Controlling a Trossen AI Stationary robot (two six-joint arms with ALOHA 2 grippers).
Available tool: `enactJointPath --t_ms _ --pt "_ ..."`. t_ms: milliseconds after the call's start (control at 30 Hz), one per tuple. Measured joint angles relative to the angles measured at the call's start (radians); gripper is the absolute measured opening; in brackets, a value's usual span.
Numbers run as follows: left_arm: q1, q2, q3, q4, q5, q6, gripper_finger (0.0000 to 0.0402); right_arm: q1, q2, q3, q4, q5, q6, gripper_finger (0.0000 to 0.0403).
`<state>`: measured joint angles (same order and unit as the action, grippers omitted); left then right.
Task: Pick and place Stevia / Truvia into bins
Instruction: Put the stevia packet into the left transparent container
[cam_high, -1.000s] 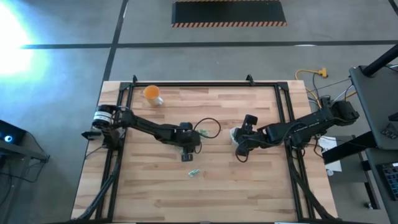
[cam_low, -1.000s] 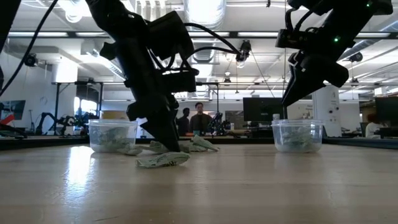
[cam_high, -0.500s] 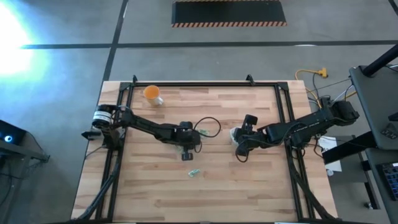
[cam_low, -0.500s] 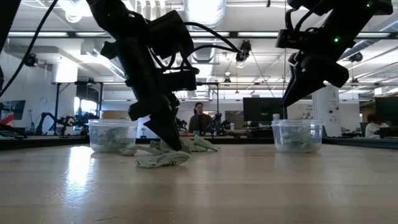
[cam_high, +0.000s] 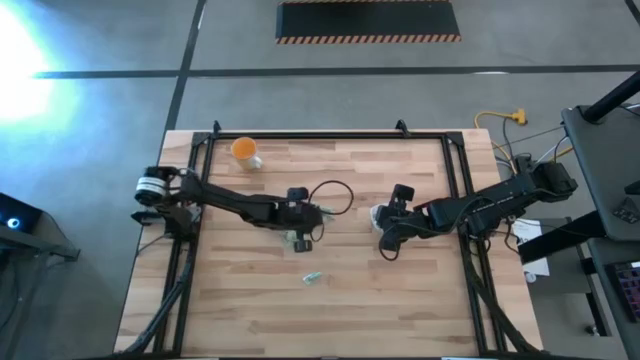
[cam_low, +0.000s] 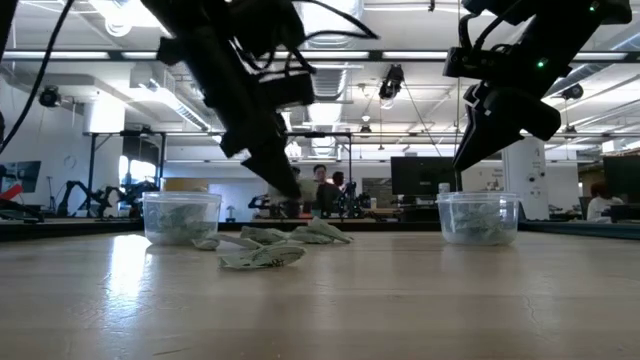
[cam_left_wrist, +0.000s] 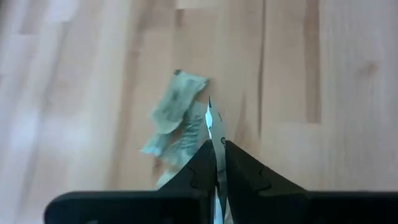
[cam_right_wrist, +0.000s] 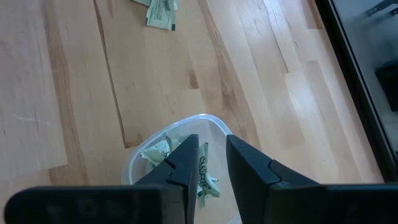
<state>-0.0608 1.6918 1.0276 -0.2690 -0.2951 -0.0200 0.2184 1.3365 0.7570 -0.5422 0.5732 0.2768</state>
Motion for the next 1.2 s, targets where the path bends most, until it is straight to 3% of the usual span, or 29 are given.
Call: enactJointPath --t_ms 367,567,800,1200 --pt "-0.046 -0.235 -0.079 -0.365 -0.253 -0.24 0.0008 0.0 0.0 -0.004 0.002 0.0 0.004 0.0067" --pt "-0.046 -0.382 -0.208 -0.408 -0.252 -0.367 0.0008 0.0 0.0 -0.006 0.006 0.0 0.004 0.0066" --pt "-0.046 -0.488 -0.304 -0.383 -0.153 -0.421 0.0008 0.0 0.0 -0.006 0.018 0.0 0.004 0.0064" --pt "-0.046 -0.471 -0.327 -0.329 -0.121 -0.365 0.0009 0.0 0.0 -0.008 0.045 0.001 0.0 0.0059"
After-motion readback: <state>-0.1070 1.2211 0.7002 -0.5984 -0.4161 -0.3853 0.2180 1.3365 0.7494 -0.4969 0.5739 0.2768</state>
